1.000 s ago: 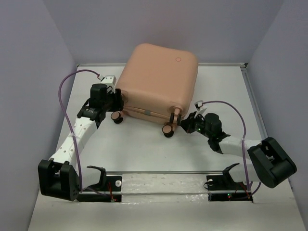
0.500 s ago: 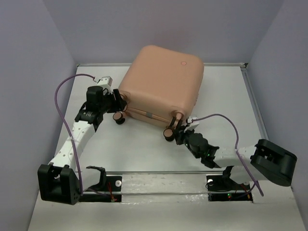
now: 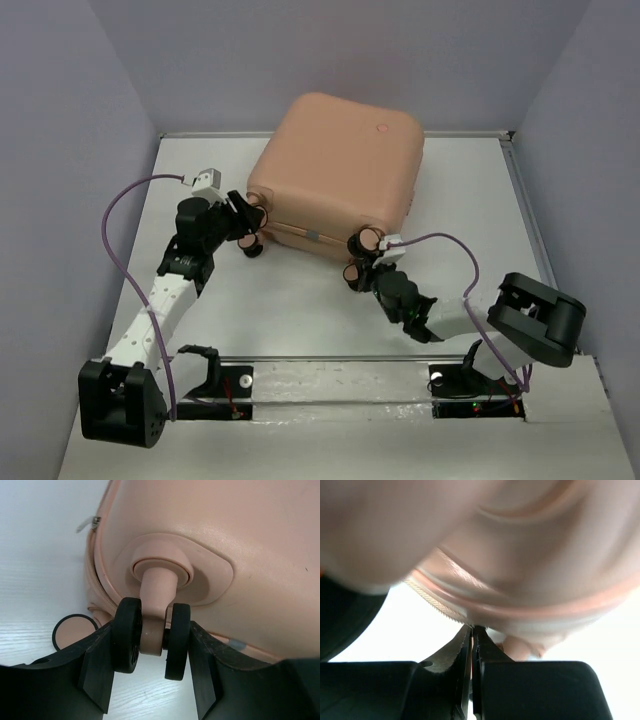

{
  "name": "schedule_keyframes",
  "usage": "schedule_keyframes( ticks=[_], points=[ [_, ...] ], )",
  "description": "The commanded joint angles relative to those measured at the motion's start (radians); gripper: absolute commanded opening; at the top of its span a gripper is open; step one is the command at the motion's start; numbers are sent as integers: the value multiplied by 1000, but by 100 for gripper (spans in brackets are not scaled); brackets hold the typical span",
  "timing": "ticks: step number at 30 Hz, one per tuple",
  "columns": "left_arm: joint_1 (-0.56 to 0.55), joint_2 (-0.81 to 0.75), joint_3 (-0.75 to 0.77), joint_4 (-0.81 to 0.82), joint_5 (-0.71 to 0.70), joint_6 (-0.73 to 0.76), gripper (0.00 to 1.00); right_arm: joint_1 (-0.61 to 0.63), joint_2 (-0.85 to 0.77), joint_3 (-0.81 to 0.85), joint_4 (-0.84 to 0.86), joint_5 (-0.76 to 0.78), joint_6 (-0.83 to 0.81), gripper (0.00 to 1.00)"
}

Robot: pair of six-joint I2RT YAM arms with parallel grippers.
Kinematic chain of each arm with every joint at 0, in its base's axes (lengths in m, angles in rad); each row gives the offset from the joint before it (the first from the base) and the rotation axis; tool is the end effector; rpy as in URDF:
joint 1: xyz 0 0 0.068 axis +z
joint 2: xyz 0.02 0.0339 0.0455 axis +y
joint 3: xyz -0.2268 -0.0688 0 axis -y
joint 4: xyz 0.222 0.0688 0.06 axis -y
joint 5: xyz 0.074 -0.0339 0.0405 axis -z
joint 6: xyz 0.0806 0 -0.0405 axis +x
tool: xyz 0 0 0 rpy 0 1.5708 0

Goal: Pack the luggage

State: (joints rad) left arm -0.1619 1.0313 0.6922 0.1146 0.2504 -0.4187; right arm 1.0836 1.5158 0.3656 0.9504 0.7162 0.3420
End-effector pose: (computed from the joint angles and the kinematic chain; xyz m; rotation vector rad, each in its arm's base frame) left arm 0.2742 -0.0650 0.2570 -0.0520 1.8333 -0.6366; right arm 0.1802 0.2271 0.1351 -0.1282 1.7344 0.4185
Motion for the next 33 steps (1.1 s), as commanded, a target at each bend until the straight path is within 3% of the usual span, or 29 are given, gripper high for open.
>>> schedule_keyframes(
  ticks=[1,6,8,14,19,23,28,33],
  points=[
    [-97,-128,-60,85,188,-129,6,-243,-117,118,-19,-403,-58,7],
    [-208,-114,-112,175,176,-196,6,-205,-50,174,-67,-442,-38,7],
    [-237,-103,-118,244,173,-242,6,-142,32,188,-42,-396,-21,7],
    [-314,-86,-91,358,167,-328,6,67,359,364,-3,-446,-9,7],
    [-317,-99,-56,373,188,-344,6,67,322,383,-5,-552,-26,7],
    [-317,-96,-20,370,185,-345,6,67,284,346,88,-745,26,7],
    [-317,-59,24,401,182,-383,6,67,208,231,163,-771,57,7],
    [-317,-14,84,479,191,-454,6,76,265,265,301,-882,123,7]
  ],
)
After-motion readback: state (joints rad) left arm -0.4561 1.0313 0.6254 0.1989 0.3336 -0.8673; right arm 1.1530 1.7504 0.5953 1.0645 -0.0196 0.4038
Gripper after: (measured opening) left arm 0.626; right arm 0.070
